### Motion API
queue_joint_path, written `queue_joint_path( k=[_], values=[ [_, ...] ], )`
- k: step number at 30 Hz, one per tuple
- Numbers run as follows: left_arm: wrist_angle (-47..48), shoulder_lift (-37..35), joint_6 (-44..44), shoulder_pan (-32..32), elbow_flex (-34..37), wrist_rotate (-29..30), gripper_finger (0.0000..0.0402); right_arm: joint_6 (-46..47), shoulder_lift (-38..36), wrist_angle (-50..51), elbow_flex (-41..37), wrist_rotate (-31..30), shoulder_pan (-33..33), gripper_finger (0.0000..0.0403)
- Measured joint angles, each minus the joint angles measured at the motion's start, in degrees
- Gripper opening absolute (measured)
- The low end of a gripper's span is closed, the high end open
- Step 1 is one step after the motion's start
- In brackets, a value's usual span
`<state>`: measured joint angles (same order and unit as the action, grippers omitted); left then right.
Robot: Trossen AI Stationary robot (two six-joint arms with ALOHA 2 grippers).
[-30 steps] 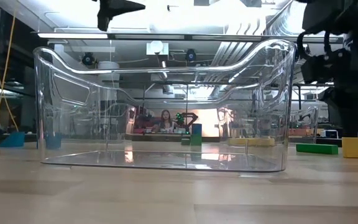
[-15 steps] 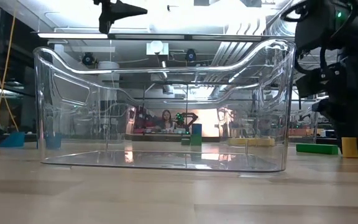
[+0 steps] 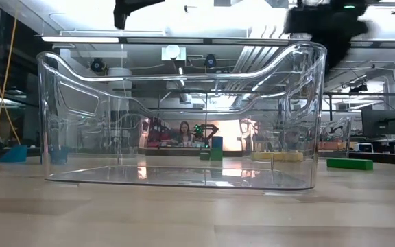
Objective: Sort blocks
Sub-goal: Put the yellow block into the right transparent bin
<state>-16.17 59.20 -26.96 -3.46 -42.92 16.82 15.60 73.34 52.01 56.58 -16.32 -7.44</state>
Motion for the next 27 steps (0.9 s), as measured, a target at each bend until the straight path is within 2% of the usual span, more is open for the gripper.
queue_joint_path(
  k=[2, 4, 9, 13, 17, 23, 27],
  values=[
    [-1.90, 0.00, 1.78, -0.05, 0.00, -0.16, 0.0215, -2.12, 0.10, -0.41, 3.03, -6.33, 4.74, 0.0085],
    [-3.61, 0.00, 2.40, -0.07, 0.00, -1.45, 0.0215, -3.42, 0.25, -0.67, 4.66, -8.04, 11.15, 0.0089],
    [-5.29, 0.00, 0.13, -0.66, 0.00, -8.44, 0.0215, -2.54, 0.57, -1.65, 2.74, -3.74, 27.25, 0.0102],
    [-8.56, -0.09, -2.75, -2.38, 0.00, -14.76, 0.0215, 1.45, 0.59, -4.75, 0.63, 0.80, 35.63, 0.0106],
    [-12.06, -0.11, -2.84, -4.29, 0.00, -15.86, 0.0215, 2.54, 0.59, -6.42, -0.04, 6.15, 39.44, 0.0108],
    [-14.16, -0.27, -2.84, -4.56, -0.02, -15.84, 0.0215, 3.64, 0.59, -6.81, 0.35, 6.47, 40.51, 0.0111],
    [-14.25, -0.44, -2.83, -4.00, -0.04, -15.75, 0.0215, 4.02, 0.59, -6.25, 0.35, 6.82, 41.57, 0.0139]
  ],
)
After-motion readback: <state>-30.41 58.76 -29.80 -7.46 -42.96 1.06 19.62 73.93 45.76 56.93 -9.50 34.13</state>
